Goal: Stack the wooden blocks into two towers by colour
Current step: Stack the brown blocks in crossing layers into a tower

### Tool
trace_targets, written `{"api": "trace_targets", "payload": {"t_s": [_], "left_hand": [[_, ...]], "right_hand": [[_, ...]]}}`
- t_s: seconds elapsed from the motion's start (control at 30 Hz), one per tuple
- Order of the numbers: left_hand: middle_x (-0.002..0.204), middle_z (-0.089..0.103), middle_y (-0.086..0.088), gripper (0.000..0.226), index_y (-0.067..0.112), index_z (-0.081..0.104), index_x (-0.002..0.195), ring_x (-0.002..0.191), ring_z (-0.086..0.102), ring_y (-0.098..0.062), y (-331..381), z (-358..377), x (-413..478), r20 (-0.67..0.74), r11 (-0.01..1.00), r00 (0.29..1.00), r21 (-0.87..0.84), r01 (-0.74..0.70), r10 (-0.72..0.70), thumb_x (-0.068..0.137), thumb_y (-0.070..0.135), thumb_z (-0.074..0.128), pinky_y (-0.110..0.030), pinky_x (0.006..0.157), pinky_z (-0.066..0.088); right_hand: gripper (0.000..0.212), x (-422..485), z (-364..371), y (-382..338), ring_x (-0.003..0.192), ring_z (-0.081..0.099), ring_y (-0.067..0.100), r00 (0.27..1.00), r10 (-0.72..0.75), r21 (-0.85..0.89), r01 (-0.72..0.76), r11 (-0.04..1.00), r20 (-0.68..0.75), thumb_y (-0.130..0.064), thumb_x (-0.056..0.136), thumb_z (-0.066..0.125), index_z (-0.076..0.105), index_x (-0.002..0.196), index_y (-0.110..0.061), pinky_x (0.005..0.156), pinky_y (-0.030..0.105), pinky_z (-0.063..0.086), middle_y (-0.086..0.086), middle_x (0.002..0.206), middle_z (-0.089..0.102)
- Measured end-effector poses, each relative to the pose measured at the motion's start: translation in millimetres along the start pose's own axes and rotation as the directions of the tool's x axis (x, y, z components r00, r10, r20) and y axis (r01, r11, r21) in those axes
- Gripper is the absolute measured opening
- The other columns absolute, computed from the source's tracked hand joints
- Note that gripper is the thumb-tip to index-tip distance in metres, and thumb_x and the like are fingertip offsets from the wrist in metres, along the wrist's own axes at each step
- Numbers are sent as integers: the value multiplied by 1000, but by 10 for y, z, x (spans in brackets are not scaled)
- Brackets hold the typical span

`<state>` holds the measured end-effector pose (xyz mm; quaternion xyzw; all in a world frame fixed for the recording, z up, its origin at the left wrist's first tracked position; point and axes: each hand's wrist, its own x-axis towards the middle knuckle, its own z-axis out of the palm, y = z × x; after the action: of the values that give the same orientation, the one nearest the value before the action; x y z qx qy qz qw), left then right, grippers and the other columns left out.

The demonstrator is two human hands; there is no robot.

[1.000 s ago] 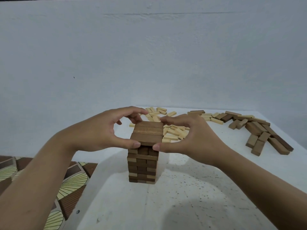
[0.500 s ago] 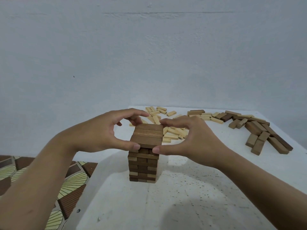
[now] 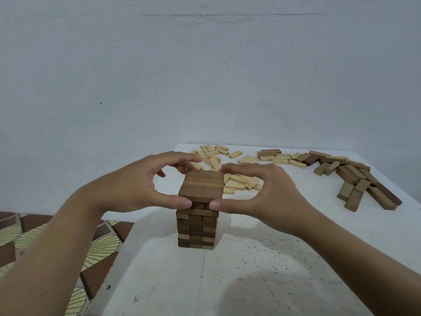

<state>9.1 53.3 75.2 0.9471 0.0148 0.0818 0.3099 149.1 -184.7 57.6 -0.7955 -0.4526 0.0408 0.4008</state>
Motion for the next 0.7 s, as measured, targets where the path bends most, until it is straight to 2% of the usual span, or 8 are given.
{"api": "trace_targets", "payload": {"t_s": [0.1, 0.17, 0.27, 0.37, 0.47, 0.53, 0.63, 0.7], "left_hand": [[135, 57, 28, 81, 55, 46, 142, 132, 49, 1, -33, 71, -76, -57, 997, 998, -73, 10, -14, 68, 65, 77, -29, 98, 40], [136, 57, 31, 79, 53, 47, 143, 132, 48, 5, -34, 187, -147, -164, 991, 985, -133, 33, -55, 69, 71, 69, -28, 100, 43], [138, 52, 39, 78, 49, 49, 142, 130, 48, 10, -22, 475, -265, -306, 948, 934, -307, 85, -183, 71, 79, 55, -26, 106, 41], [145, 41, 43, 75, 58, 42, 145, 133, 36, 21, 36, 759, -355, -347, 893, 895, -436, 111, -281, 75, 87, 47, -20, 110, 32], [152, 36, 39, 69, 55, 33, 152, 139, 33, 15, 128, 908, -384, -363, 868, 878, -485, 108, -312, 87, 74, 47, -27, 118, 28], [154, 32, 39, 74, 52, 29, 154, 142, 30, 14, 164, 949, -385, -386, 890, 873, -443, 107, -297, 85, 71, 46, -24, 118, 27], [154, 30, 40, 74, 50, 28, 155, 139, 23, 23, 171, 964, -371, -404, 908, 873, -409, 95, -273, 85, 70, 44, -10, 109, 25], [153, 31, 40, 72, 51, 27, 154, 138, 23, 24, 166, 969, -373, -403, 912, 876, -400, 91, -264, 87, 69, 44, -7, 107, 25]], "right_hand": [[83, -86, 76, 62, 125, 47, -15, 997, 20, 90, -13, 996, -72, -85, 65, 66, 56, 138, -47, 103, 20, 37, -30, 135, 58], [75, -166, 157, 77, 134, 38, -15, 995, 54, 165, -38, 985, -89, -84, 77, 52, 50, 143, -49, 113, 26, 34, -31, 145, 49], [69, -278, 298, 60, 141, 21, -20, 994, 102, 240, -90, 967, -39, -76, 87, 38, 36, 151, -50, 117, 19, 18, -36, 155, 31], [67, -329, 431, 17, 141, 10, -23, 992, 124, 282, -120, 952, 4, -71, 91, 31, 23, 155, -52, 115, 14, 9, -40, 157, 19], [52, -356, 516, -59, 142, 7, -23, 995, 99, 310, -104, 945, 33, -71, 92, 29, 20, 142, -66, 118, 18, 9, -45, 153, 15], [43, -370, 562, -118, 142, 5, -23, 994, 97, 313, -110, 943, 55, -73, 90, 28, 15, 132, -73, 119, 18, 9, -46, 151, 13], [64, -384, 616, -122, 145, 4, -18, 996, 83, 307, -89, 948, 34, -76, 92, 26, 11, 152, -58, 126, 28, 9, -37, 161, 10], [72, -376, 648, -115, 147, 5, -16, 997, 79, 309, -81, 948, 19, -77, 94, 26, 12, 158, -49, 127, 35, 13, -33, 163, 13]]}}
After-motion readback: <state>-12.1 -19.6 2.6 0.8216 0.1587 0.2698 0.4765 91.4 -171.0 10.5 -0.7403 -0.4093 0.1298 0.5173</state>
